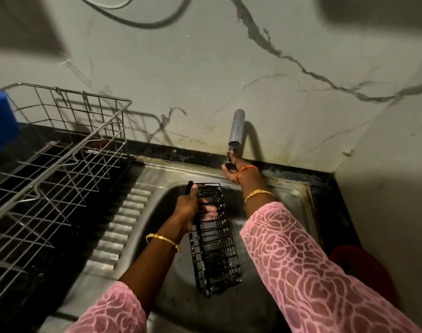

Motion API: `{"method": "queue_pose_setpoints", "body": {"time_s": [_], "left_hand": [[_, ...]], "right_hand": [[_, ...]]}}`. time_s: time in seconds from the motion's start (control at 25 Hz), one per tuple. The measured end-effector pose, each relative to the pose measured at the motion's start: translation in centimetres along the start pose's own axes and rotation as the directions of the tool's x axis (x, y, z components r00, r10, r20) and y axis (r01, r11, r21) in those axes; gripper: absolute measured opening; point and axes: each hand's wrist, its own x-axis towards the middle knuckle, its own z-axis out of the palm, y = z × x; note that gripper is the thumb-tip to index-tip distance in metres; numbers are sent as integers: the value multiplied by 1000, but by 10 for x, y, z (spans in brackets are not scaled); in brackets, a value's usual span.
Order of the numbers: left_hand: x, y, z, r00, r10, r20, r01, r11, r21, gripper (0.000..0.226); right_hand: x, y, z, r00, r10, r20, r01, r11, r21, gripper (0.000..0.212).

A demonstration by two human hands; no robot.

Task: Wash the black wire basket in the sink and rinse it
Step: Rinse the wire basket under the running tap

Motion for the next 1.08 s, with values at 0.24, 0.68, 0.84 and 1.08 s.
{"method": "queue_pose_setpoints", "body": {"time_s": [0.24,0.68,0.84,1.08], "left_hand": [[3,-3,2,999,6,48,-6,1000,-1,54],[6,-8,4,991,-63,114,73,994,-86,58],[5,-8,5,981,-86,174,108,987,-123,61],[4,-6,12,973,-130,193,151,984,-98,70]], "right_hand": [[30,14,11,992,-108,-72,50,831,-554,40],[-12,5,4,998,-64,16,63,849,-524,23],[-34,4,-8,978,123,168,-5,821,-571,41],[-54,3,1,973,152,172,43,614,-788,23]]}}
